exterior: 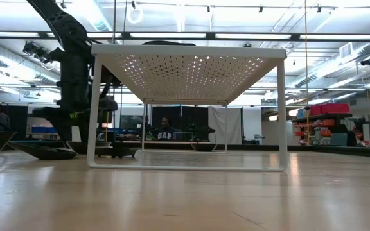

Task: Pick & Place Mini shaped plates
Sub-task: Stack the black leaf shaped plate on top of the other black leaf shaped plate on the shelf

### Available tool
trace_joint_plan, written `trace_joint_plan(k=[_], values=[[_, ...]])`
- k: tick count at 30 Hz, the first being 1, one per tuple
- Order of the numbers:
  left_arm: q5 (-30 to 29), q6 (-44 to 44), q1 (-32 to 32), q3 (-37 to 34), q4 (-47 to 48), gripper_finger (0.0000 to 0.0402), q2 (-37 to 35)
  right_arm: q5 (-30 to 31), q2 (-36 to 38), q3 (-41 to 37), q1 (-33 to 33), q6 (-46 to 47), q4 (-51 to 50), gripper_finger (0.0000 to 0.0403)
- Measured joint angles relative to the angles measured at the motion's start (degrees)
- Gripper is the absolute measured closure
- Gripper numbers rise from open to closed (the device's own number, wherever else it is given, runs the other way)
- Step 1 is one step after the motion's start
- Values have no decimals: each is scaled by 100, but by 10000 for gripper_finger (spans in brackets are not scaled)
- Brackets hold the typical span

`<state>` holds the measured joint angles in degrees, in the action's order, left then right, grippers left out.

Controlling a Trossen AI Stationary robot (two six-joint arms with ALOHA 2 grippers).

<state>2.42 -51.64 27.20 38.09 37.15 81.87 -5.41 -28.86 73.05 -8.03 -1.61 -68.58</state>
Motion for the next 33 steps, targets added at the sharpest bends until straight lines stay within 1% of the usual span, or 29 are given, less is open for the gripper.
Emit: trace_joint_plan(k=[4,15,20,26,33], values=[[76,-1,0,0,-35,218,0,0,2,0,-2,0,0,381],[98,-11,-7,0,-21,285,-2,2,0,-2,0,0,0,381],[102,-14,-7,0,-4,307,-4,1,0,-1,-1,-2,0,381],[244,-17,-7,0,5,330,-25,2,0,-2,0,0,0,381],[320,-17,-7,0,21,352,-33,1,0,-1,0,0,-2,381]])
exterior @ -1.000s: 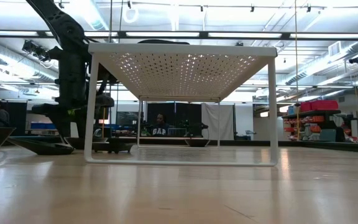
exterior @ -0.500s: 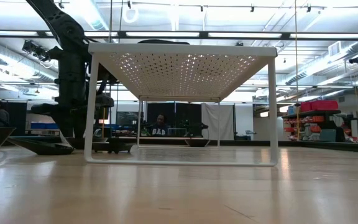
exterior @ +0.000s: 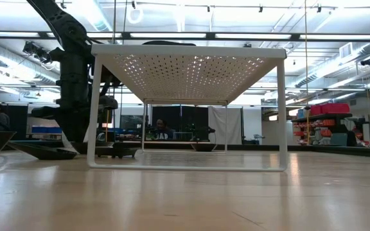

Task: Pick & Place Mini shaped plates
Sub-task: Stack the black leaf shaped plate on top of the other black leaf shaped plate on the shelf

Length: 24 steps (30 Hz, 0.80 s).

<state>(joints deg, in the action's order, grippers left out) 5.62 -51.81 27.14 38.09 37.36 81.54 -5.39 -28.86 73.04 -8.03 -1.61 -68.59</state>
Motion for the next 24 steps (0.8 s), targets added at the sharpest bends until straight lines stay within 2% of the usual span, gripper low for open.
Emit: trace_joint_plan(k=[13,24], values=[[214,15,1,5,-7,390,-9,0,0,0,-2,-1,1,381],[216,10,2,13,167,391,-411,0,2,0,-2,0,2,381]])
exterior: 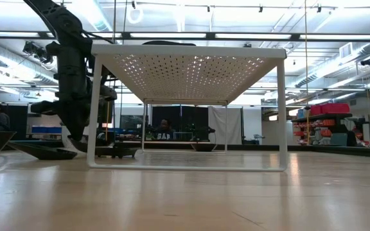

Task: Pick & Place Mini shaped plates
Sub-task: Stack the black leaf shaped plate on top of the other black leaf shaped plate on the shelf

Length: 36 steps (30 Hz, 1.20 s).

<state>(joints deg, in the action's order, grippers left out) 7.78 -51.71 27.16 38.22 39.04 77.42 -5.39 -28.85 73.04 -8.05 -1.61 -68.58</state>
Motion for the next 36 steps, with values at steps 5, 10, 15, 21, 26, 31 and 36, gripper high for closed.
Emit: trace_joint_plan(k=[5,10,15,21,26,31,36], values=[[69,-4,0,0,49,395,-32,0,-1,2,2,0,0,381],[152,-11,0,0,58,394,-32,0,-2,0,0,-1,-1,381],[296,-15,-2,11,74,396,-186,0,-1,1,0,0,0,381],[253,-39,-2,182,355,395,-471,0,0,0,1,-1,-1,381],[172,-29,4,440,653,394,-617,0,-2,1,0,-2,-2,381],[133,13,4,665,843,395,-755,0,1,0,2,0,0,381],[143,51,4,935,1284,397,-896,0,-2,0,0,-1,0,381]])
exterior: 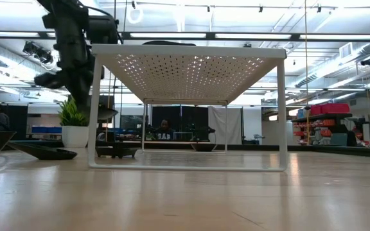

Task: Pick & Place Mini shaped plates
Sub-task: Stack the black leaf shaped plate on top of the other black leaf shaped plate on the shelf

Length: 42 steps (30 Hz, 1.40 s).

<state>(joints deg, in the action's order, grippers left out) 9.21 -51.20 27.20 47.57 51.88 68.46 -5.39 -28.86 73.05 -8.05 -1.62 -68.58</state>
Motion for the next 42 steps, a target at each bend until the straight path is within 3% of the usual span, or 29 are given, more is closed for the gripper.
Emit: trace_joint_plan(k=[5,23,42], values=[[-16,62,-51,347,467,393,-64,0,2,-1,2,1,0,381],[-8,155,-247,1293,610,397,-124,0,1,-1,0,1,0,381],[144,-20,-1095,1336,665,396,-299,0,2,1,2,-1,0,381]])
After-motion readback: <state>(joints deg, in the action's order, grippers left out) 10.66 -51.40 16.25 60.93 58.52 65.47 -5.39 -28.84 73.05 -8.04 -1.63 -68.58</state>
